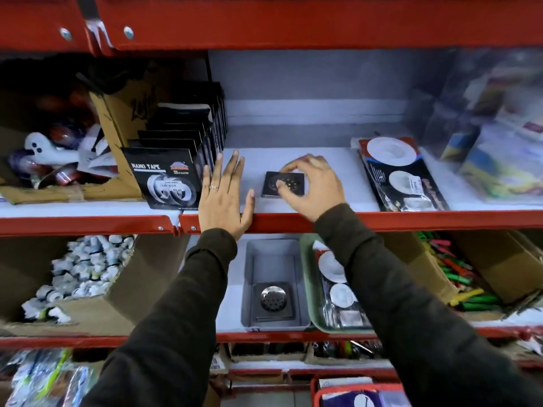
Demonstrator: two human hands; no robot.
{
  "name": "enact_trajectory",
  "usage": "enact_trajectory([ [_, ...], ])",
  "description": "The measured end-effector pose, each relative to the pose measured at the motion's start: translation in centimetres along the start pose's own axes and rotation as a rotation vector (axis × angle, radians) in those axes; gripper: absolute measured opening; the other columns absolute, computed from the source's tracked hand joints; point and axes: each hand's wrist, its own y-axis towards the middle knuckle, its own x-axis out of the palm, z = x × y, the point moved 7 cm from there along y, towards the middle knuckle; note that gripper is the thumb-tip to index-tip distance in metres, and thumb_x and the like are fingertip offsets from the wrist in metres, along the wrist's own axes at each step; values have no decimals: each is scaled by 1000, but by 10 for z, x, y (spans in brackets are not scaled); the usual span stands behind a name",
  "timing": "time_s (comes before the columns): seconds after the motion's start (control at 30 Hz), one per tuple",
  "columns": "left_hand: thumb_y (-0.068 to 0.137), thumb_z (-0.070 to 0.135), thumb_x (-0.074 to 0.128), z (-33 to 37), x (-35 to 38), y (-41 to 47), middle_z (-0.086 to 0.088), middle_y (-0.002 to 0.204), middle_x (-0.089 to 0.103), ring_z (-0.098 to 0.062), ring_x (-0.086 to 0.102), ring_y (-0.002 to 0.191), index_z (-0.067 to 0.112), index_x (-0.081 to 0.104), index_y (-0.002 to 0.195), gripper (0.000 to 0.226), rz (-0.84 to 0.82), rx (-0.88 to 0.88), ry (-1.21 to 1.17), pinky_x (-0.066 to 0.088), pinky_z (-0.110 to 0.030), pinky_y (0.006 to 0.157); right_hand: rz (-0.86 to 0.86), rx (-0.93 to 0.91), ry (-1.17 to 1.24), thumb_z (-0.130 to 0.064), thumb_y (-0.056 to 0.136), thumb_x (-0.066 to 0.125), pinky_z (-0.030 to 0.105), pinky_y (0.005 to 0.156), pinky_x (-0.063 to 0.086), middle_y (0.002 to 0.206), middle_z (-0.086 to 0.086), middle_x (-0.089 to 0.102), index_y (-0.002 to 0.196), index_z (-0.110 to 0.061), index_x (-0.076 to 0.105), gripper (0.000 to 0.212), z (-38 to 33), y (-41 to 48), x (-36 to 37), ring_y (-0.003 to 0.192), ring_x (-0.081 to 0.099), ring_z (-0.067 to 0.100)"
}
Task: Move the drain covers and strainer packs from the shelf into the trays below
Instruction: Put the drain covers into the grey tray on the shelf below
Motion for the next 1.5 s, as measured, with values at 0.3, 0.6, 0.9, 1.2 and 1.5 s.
enact_trajectory([
  [0.3, 96, 44, 30, -2, 5, -1, 1, 169, 13, -23, 9, 157, 16, 19, 159, 70, 1, -11, 35, 0, -40, 129, -976, 240, -335, -61, 53, 83, 37, 100, 50, 123, 3, 66, 126, -17, 60, 88, 63, 51, 82, 111, 62, 25],
  [0.6, 94, 40, 35, -1, 3, 0, -1, 168, 15, -24, 10, 157, 14, 21, 159, 71, 10, -14, 19, 0, -40, 129, -867, 150, -341, -62, 43, 81, 36, 84, 58, 98, 2, 71, 99, -14, 67, 75, 43, 62, 70, 94, 68, 23],
  [0.9, 96, 36, 32, 1, 1, -2, -2, 168, 15, -24, 10, 157, 13, 19, 159, 69, -1, 2, -6, 3, -42, 129, -668, 26, -63, -67, 38, 75, 24, 98, 41, 114, -5, 50, 127, -26, 56, 100, -23, -11, -2, 104, 53, 11],
  [1.2, 95, 38, 33, 0, 3, -2, -1, 169, 12, -25, 10, 157, 14, 15, 160, 72, 4, -25, 26, 3, -42, 128, -1079, 115, -149, -61, 51, 83, 37, 108, 42, 132, 4, 46, 139, -20, 44, 104, 19, -167, 94, 123, 46, 23],
  [1.5, 92, 37, 36, -2, 6, -1, -1, 168, 18, -26, 13, 157, 15, 20, 159, 72, 35, -15, 23, 5, -42, 128, -1225, 191, -281, -37, 62, 86, 45, 116, 34, 153, 14, 30, 148, -11, 30, 106, 80, -211, 207, 141, 31, 35],
])
